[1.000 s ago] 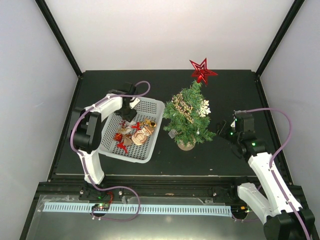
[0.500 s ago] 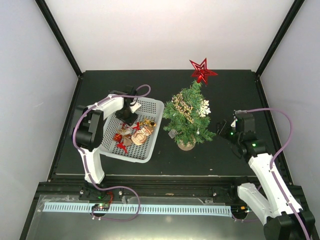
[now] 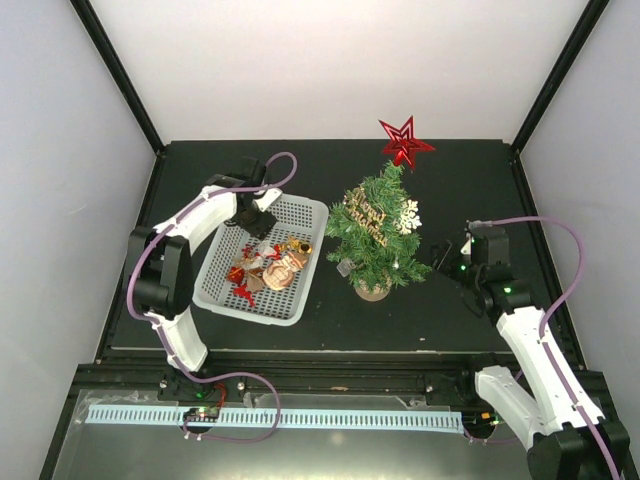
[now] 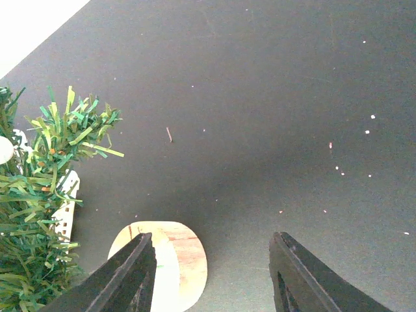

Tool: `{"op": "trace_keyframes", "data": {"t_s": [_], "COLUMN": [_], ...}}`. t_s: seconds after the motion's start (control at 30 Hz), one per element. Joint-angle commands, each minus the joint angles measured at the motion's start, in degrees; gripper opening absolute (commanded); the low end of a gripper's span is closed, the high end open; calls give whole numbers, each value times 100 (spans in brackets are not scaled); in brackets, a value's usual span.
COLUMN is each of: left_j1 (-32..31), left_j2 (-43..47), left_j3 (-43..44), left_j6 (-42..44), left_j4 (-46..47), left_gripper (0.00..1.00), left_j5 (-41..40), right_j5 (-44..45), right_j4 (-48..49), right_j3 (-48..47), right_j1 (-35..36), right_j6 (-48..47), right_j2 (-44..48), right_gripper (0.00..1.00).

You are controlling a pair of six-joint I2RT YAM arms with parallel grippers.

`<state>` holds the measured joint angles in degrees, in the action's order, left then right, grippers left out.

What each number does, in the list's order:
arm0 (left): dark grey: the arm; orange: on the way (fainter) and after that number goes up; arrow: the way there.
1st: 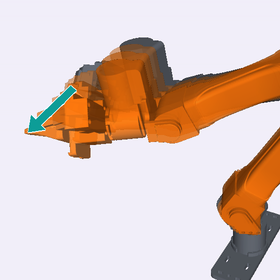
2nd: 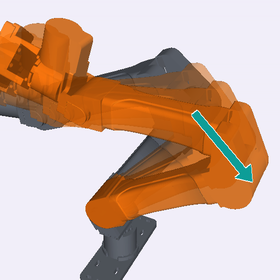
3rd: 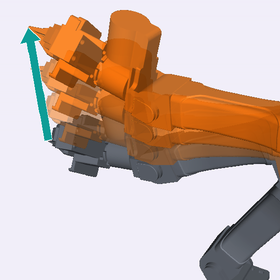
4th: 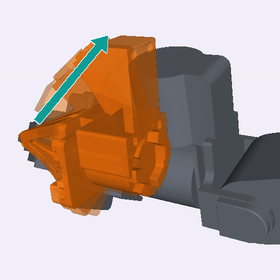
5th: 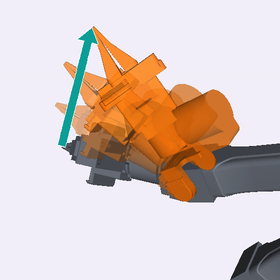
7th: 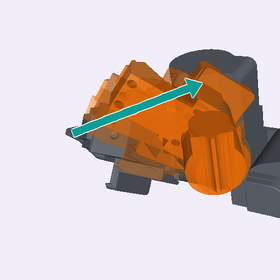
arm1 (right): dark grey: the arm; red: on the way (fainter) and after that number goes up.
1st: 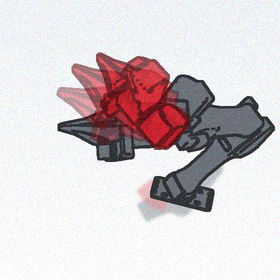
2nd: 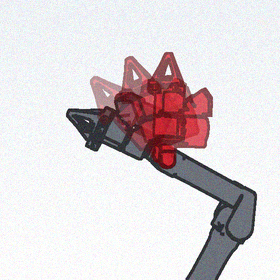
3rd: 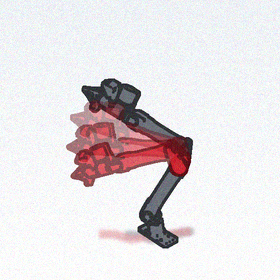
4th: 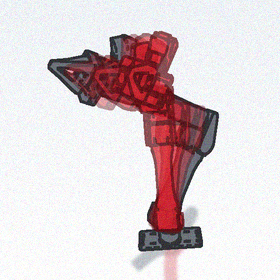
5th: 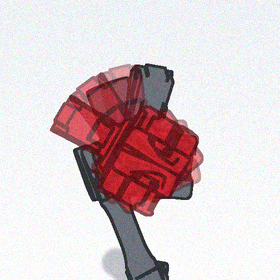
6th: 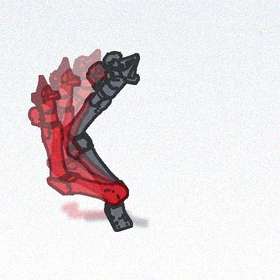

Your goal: Decorate the small christmas tree

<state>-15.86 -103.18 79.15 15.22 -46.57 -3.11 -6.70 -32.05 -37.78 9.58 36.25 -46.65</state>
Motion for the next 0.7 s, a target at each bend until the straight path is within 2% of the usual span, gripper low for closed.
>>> {"op": "trace_keyframes", "data": {"t_s": [0.0, 0.53, 0.6, 0.67], "left_j1": [-41, -146, -146, -146], "left_j2": [6, -725, -735, -656], "left_j3": [121, 227, 302, 372], "left_j6": [97, -41, -62, -13], "left_j4": [23, -84, -199, -365], "left_gripper": [73, 73, 72, 70], "left_j5": [-764, -750, -475, 150], "right_j5": [-146, -232, -230, -218], "right_j4": [166, 207, 217, 209], "right_j3": [16, 28, 41, 49], "right_j1": [-30, -29, -27, -27], "right_j6": [-40, -65, -73, -83], "right_j2": [-41, -50, -39, -21], "right_gripper": [49, 49, 49, 49]}}
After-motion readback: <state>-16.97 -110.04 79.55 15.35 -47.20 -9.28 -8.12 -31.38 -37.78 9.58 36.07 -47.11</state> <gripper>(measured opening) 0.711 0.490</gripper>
